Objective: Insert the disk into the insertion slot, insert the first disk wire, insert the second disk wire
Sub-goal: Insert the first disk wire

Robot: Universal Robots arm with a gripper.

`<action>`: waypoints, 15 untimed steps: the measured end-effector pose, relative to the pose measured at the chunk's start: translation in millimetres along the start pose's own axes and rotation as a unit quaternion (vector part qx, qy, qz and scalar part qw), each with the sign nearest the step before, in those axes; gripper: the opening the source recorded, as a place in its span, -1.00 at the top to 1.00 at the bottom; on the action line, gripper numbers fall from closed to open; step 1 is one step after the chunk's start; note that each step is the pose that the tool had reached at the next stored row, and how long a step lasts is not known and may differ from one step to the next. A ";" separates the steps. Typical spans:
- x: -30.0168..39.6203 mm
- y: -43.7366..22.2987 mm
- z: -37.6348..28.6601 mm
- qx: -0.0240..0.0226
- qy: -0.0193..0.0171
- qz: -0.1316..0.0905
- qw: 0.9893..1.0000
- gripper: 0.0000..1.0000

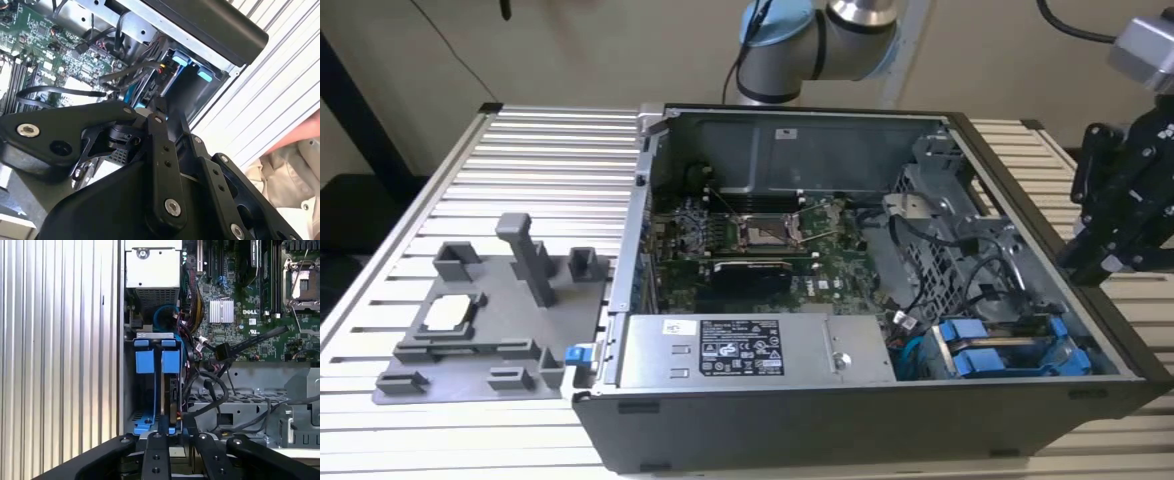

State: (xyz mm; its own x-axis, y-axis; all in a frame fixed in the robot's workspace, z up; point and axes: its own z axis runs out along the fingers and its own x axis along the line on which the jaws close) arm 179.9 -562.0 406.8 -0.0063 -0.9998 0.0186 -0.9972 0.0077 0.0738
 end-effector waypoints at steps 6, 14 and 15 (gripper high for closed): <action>0.0 0.0 -0.1 0.000 0.003 0.000 1.000 0.47; -0.2 0.0 -0.1 0.000 0.003 0.000 1.000 0.47; -0.5 0.0 -0.2 0.000 0.003 0.000 1.000 0.47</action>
State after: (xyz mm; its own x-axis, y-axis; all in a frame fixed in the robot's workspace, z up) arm 179.9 -561.5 406.9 -0.0063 -0.9997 0.0239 -0.9972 0.0081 0.0742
